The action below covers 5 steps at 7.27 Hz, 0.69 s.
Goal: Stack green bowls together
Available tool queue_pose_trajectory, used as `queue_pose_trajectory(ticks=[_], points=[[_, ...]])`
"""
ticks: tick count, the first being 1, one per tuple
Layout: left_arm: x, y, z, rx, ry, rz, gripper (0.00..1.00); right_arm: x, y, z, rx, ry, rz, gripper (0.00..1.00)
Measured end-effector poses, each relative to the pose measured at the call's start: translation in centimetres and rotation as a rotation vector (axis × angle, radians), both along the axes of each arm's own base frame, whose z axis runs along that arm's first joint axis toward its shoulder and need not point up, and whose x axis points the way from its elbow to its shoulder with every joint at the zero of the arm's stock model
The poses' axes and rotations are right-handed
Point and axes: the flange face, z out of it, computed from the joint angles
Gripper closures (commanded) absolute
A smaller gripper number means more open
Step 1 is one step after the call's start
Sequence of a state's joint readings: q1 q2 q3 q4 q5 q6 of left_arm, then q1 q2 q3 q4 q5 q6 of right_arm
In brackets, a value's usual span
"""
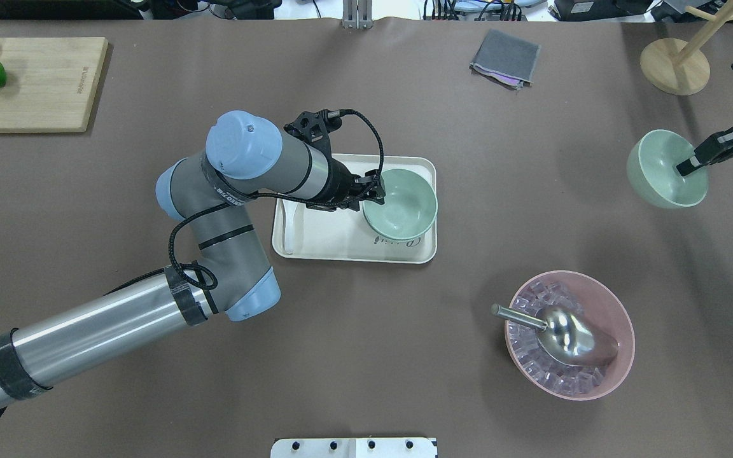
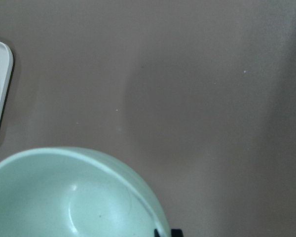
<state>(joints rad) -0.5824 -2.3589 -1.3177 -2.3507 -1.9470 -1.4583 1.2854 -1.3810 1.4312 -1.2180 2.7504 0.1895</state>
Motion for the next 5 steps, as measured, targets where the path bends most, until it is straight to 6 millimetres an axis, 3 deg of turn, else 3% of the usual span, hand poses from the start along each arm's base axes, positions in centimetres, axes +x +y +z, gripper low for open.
queue_pose_trajectory(ticks=[2, 4, 5], points=[[-2.6, -2.0, -0.5, -0.006, 0.006, -0.017, 0.02, -0.7, -1.9, -3.8, -0.038, -0.044, 0.011, 1.00], [-9.0, -5.5, 0.8, -0.075, -0.018, 0.016, 0.02, -2.5, -4.9, -10.7, -0.075, -0.079, 0.027, 1.00], [-13.2, -6.6, 2.5, -0.099, -0.022, 0.014, 0.02, -4.9, -5.9, -14.5, -0.078, -0.089, 0.013, 1.00]])
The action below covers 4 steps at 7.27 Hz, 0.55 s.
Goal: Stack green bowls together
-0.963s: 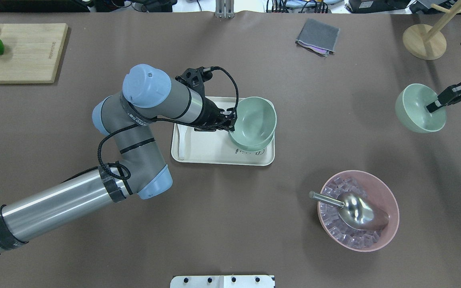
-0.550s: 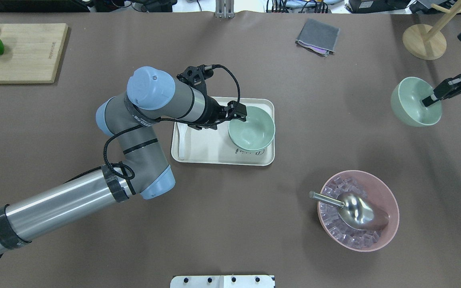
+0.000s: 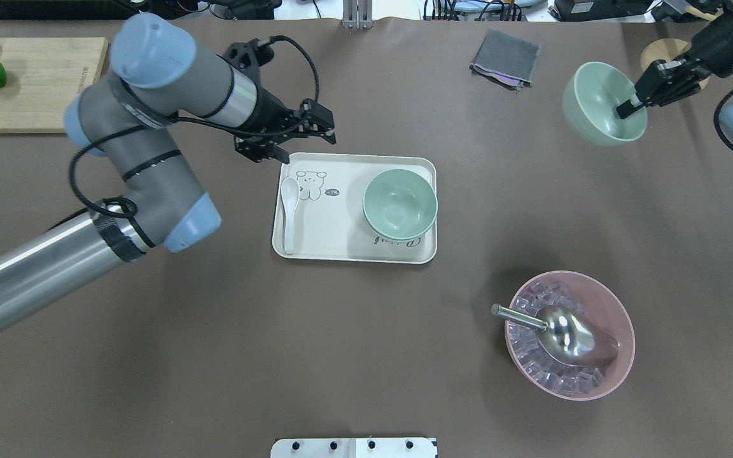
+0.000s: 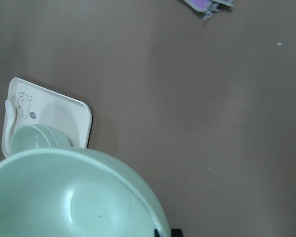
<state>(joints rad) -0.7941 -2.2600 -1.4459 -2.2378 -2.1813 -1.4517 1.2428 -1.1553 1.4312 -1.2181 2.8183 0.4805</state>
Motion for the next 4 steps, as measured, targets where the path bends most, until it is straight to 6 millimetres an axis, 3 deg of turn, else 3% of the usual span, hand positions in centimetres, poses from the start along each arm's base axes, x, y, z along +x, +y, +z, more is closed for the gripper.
queue_pose_trajectory(ticks=[2, 4], points=[[-5.6, -1.1, 3.0, -0.006, -0.007, 0.008, 0.02, -6.8, 0.0, -5.5, 0.041, -0.013, -0.076, 1.00], [-7.6, -1.4, 4.6, -0.001, -0.012, 0.013, 0.02, -13.9, 1.6, -8.7, 0.103, 0.007, -0.140, 1.00]])
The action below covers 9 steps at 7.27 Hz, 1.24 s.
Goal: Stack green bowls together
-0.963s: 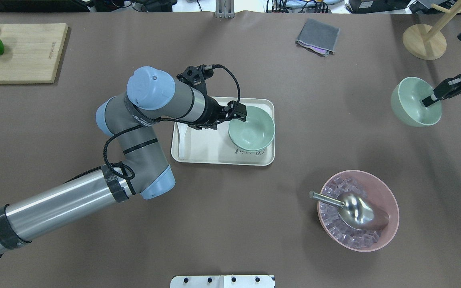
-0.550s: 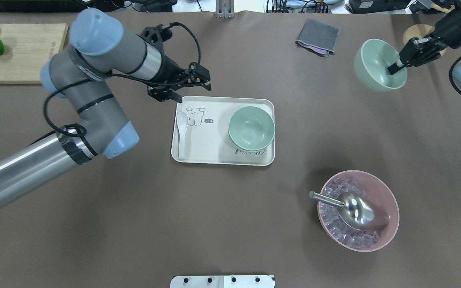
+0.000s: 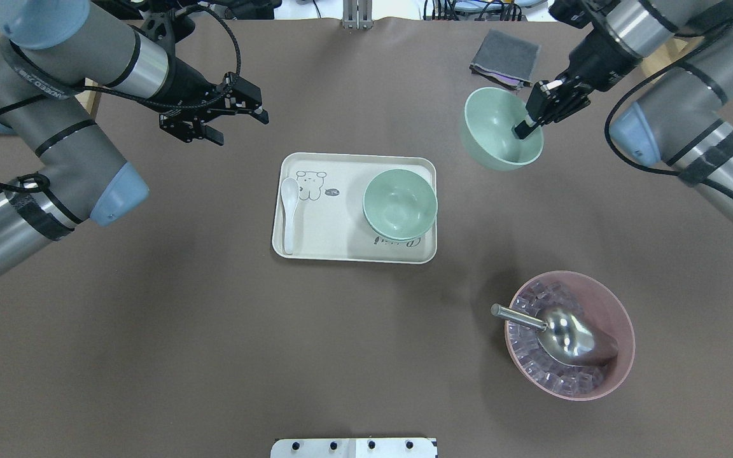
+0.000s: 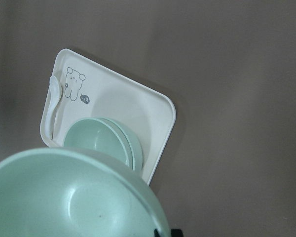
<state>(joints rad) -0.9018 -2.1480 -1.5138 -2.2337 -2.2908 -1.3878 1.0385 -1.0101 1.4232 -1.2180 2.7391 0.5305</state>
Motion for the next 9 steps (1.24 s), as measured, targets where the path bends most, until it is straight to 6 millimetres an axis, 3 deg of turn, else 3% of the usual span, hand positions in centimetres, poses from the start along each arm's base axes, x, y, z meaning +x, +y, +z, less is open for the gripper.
queue_pose_trajectory(ticks=[2, 4, 9], points=[[-0.3, 0.0, 0.6, -0.004, -0.005, 0.000, 0.02, -5.6, 1.7, -1.9, 0.067, 0.041, -0.016, 1.00], [-0.3, -0.1, 1.0, -0.006, -0.010, -0.001, 0.02, -9.0, 2.9, -3.3, 0.096, 0.064, -0.018, 1.00], [-0.3, -0.2, 1.1, -0.006, -0.012, -0.003, 0.02, -12.9, 4.1, -3.8, 0.121, 0.110, -0.008, 0.97]])
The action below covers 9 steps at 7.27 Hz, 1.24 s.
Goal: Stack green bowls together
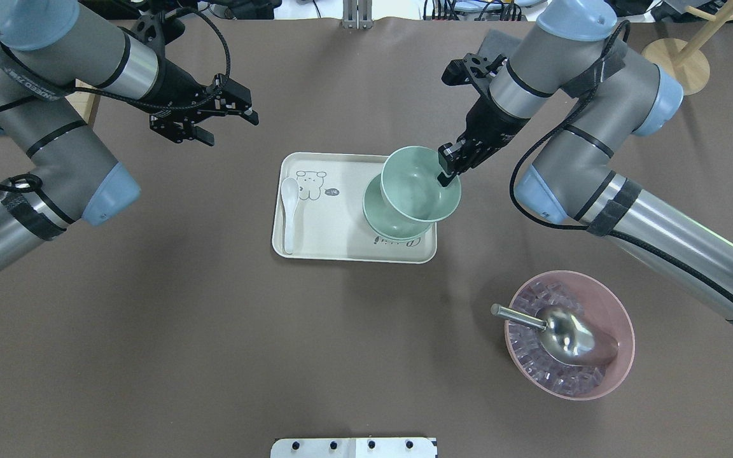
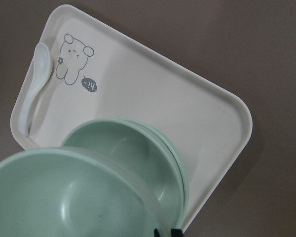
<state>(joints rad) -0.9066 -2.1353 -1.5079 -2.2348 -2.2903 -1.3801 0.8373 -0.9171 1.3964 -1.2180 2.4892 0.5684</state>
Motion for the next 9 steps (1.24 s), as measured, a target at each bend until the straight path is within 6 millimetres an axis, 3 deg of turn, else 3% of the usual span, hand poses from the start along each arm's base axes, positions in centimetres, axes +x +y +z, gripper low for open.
queue_pose_trajectory(ticks=[2, 3, 4, 6, 9], points=[[0.0, 0.0, 0.0, 0.000, 0.000, -0.001, 0.02, -1.0, 0.2, 0.0, 0.010, 0.013, 0.004, 0.97], [0.0, 0.0, 0.0, 0.000, 0.000, -0.001, 0.02, -1.3, 0.3, 0.0, 0.013, 0.016, 0.005, 0.91], [0.0, 0.0, 0.0, 0.000, 0.000, 0.000, 0.02, -1.5, 0.4, 0.0, 0.015, 0.018, 0.005, 0.72], [0.0, 0.0, 0.0, 0.000, 0.000, -0.001, 0.02, -2.2, 0.1, -0.3, 0.018, 0.023, 0.006, 0.01], [-0.1, -0.1, 0.0, 0.000, 0.000, -0.002, 0.02, -2.8, -0.2, -1.1, -0.017, 0.027, 0.066, 0.00]])
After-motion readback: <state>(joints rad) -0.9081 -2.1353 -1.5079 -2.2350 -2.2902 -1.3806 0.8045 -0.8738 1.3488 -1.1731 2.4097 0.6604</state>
